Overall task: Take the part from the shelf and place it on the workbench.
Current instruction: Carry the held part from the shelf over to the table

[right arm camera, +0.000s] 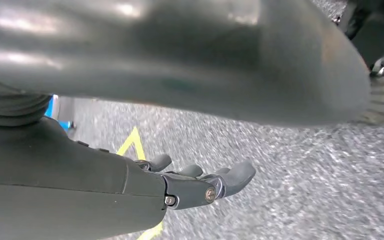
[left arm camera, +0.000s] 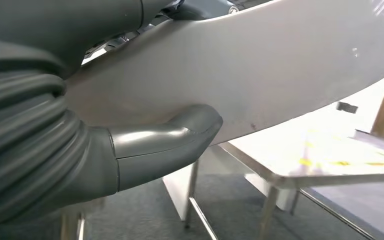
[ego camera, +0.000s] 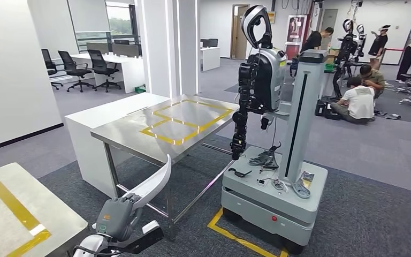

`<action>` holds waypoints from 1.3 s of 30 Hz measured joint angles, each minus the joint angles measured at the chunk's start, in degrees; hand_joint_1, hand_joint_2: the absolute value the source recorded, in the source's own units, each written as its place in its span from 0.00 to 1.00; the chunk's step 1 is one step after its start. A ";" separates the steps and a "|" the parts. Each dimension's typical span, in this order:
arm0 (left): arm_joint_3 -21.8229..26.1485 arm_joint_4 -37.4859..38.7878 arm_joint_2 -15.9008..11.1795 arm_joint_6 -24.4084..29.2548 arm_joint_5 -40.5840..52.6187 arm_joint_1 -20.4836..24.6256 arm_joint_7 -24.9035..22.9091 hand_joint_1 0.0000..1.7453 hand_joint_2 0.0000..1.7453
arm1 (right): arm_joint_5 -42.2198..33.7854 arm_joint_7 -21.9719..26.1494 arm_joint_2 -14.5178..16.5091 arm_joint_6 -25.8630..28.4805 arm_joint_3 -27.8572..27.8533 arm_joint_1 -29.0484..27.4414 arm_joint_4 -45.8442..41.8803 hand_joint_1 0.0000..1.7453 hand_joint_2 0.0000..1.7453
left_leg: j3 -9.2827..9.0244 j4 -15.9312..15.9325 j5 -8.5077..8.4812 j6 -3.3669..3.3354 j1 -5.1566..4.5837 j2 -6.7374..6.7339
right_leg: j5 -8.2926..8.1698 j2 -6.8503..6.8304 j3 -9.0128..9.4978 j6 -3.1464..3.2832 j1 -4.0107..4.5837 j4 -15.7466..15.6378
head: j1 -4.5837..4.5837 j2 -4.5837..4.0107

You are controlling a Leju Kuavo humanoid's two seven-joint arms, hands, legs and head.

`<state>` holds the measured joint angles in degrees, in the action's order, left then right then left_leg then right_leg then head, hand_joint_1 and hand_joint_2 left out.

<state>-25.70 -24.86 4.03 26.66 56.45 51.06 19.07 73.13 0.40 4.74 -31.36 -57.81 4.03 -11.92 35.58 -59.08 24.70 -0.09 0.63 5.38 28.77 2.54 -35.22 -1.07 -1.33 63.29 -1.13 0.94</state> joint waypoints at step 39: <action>0.02 2.04 -3.35 -8.60 1.26 -0.06 -1.52 1.00 1.00 | 0.16 0.70 -0.25 0.14 0.01 -0.02 -0.01 0.00 0.00 | 5.02 -7.68 3.31 2.05 -0.26 -3.72 | -1.40 -2.64 2.56 2.77 0.48 -4.60 | -0.26 0.00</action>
<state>-25.68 -22.82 0.68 18.05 57.71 51.00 17.55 73.29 1.10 4.50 -31.22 -57.80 4.01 -11.93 40.60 -66.76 28.01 1.96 0.37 1.67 27.37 -0.10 -32.66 1.69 -0.85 58.69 -1.39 0.94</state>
